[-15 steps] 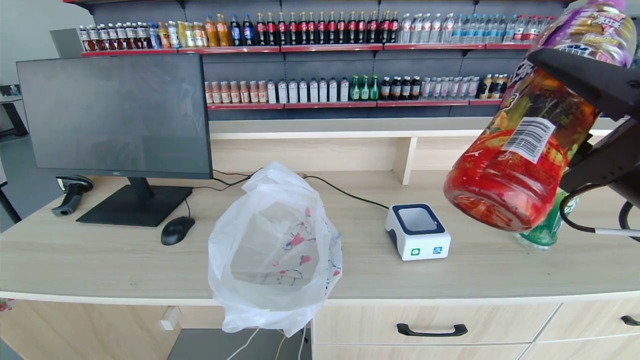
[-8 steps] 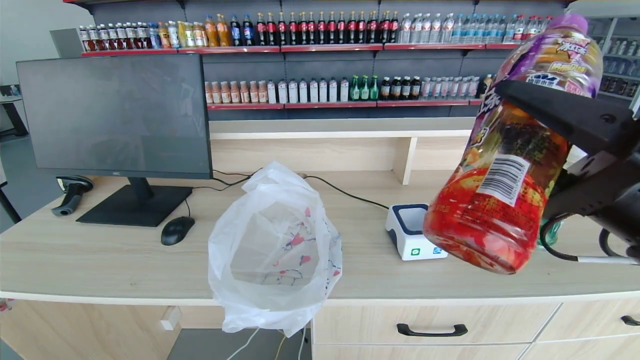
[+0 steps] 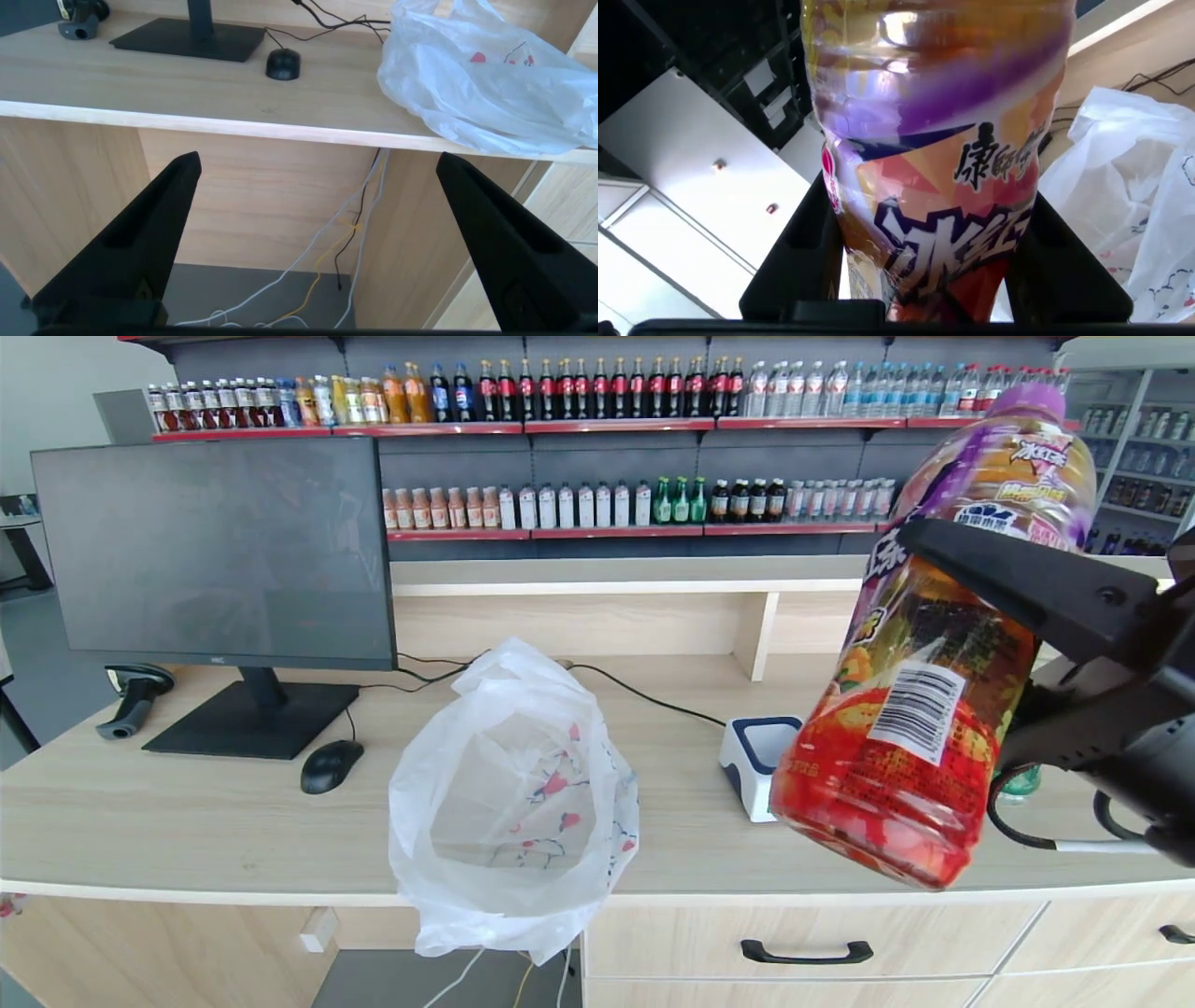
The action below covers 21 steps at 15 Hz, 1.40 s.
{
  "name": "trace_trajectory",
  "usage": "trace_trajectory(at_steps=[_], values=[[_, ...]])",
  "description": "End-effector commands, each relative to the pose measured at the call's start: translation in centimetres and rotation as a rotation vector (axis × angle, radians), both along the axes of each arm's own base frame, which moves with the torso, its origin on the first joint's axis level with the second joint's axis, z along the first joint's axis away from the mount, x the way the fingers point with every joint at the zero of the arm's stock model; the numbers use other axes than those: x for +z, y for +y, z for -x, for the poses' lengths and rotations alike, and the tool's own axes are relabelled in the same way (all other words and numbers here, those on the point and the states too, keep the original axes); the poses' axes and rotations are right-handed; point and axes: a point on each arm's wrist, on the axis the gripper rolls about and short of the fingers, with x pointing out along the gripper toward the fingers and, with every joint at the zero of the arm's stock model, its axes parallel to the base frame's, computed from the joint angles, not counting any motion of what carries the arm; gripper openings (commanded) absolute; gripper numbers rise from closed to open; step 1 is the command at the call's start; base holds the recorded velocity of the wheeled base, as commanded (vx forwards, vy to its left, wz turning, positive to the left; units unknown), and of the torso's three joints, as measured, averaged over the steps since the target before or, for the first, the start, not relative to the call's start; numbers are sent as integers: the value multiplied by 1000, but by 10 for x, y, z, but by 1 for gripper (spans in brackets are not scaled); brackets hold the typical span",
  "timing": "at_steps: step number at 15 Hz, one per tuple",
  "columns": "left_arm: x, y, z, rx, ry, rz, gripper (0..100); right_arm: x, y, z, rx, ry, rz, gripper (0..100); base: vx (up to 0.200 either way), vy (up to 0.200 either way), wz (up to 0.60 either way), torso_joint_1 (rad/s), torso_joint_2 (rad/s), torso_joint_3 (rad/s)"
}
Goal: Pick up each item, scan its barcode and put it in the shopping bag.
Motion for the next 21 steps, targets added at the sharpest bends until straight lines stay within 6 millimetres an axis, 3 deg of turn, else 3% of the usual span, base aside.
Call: trace_trajectory(at_steps=[1, 6, 10, 11, 14, 17, 19, 21], values=[[0, 0, 0, 0, -1, 0, 100, -5, -1, 2, 34, -15, 7, 0, 0, 0, 0, 0, 0, 0], [0, 0, 0, 0, -1, 0, 100, -13, -7, -8, 9, -41, 69, 0, 0, 0, 0, 0, 0, 0], [0, 0, 0, 0, -1, 0, 100, -30, 1, -45, -184, 50, 104, 0, 0, 0, 0, 0, 0, 0], [0, 0, 0, 0, -1, 0, 100, -34, -12, -65, -298, 32, 129, 0, 0, 0, 0, 0, 0, 0], [0, 0, 0, 0, -1, 0, 100, -32, -42, -91, -460, -24, 144, 0, 0, 0, 0, 0, 0, 0], [0, 0, 0, 0, -1, 0, 100, -46, -72, -125, -504, -131, 371, 0, 0, 0, 0, 0, 0, 0], [0, 0, 0, 0, -1, 0, 100, -34, -72, -127, -480, -225, 382, 0, 0, 0, 0, 0, 0, 0], [0, 0, 0, 0, -1, 0, 100, -19, -53, -116, -426, -339, 351, 0, 0, 0, 0, 0, 0, 0]])
